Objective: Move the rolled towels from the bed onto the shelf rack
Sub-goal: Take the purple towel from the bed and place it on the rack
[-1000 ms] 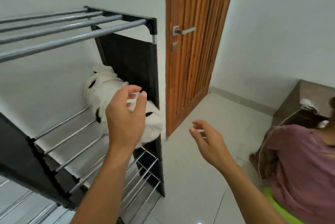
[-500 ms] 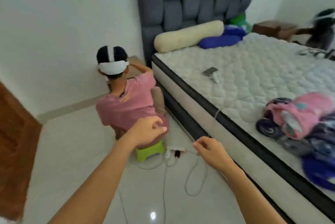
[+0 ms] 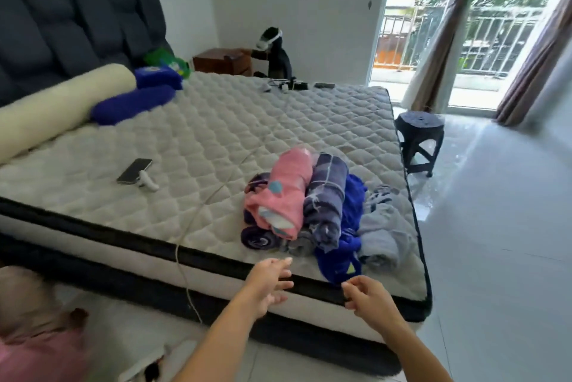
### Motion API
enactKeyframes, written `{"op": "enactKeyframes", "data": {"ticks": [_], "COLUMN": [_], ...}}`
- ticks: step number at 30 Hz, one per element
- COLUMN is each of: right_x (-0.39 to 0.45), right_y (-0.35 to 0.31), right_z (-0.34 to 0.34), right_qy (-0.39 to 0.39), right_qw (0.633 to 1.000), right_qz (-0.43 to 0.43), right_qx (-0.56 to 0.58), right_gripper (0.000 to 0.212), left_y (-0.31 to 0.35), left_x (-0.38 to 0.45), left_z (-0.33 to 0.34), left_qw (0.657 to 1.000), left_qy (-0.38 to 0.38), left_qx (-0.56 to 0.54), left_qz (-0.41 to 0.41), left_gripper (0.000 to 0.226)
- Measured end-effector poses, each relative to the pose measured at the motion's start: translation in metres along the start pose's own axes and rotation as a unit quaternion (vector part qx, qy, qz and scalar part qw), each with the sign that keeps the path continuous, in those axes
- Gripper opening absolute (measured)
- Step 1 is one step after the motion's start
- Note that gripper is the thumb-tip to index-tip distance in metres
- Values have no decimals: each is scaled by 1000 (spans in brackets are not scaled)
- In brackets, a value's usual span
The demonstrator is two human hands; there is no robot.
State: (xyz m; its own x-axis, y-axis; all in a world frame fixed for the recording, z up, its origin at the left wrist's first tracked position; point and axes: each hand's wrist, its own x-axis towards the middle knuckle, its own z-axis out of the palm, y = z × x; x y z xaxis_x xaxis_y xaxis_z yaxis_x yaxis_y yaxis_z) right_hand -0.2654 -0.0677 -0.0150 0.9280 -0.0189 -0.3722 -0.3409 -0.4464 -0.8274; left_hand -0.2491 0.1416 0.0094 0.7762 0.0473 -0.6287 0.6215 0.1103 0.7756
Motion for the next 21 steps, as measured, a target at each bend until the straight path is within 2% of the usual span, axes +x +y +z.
{"op": "enactKeyframes", "data": {"ticks": [4,7,9,13,17,21], "right_x": [54,98,122,152,203,271], "right_y": [-11,-29,-38,-37,-41,-61], "right_z": [-13,-23,-28,-27,-35,-53], "right_qy": [25,62,85,83,83,63], "right_qw": [998,995,993,986,981,987], "right_qz": [50,53,52,88,117,98], "right_qx": [28,53,71,119,132,110], "right_gripper": [12,11,11,4,18,42], "left_y": [28,47,56,69,78,85], "left_x": [50,80,98,122,153,176], "left_z": [29,44,52,63,68,74], "left_qw": [992,987,984,977,979,973], "left_qy": [-41,-62,-69,-80,-81,-65], "left_qx": [-76,-76,-71,-88,-74,-91], "left_qz": [-97,-129,-150,-179,-170,-200], "left_gripper": [38,53,58,61,47,60]}}
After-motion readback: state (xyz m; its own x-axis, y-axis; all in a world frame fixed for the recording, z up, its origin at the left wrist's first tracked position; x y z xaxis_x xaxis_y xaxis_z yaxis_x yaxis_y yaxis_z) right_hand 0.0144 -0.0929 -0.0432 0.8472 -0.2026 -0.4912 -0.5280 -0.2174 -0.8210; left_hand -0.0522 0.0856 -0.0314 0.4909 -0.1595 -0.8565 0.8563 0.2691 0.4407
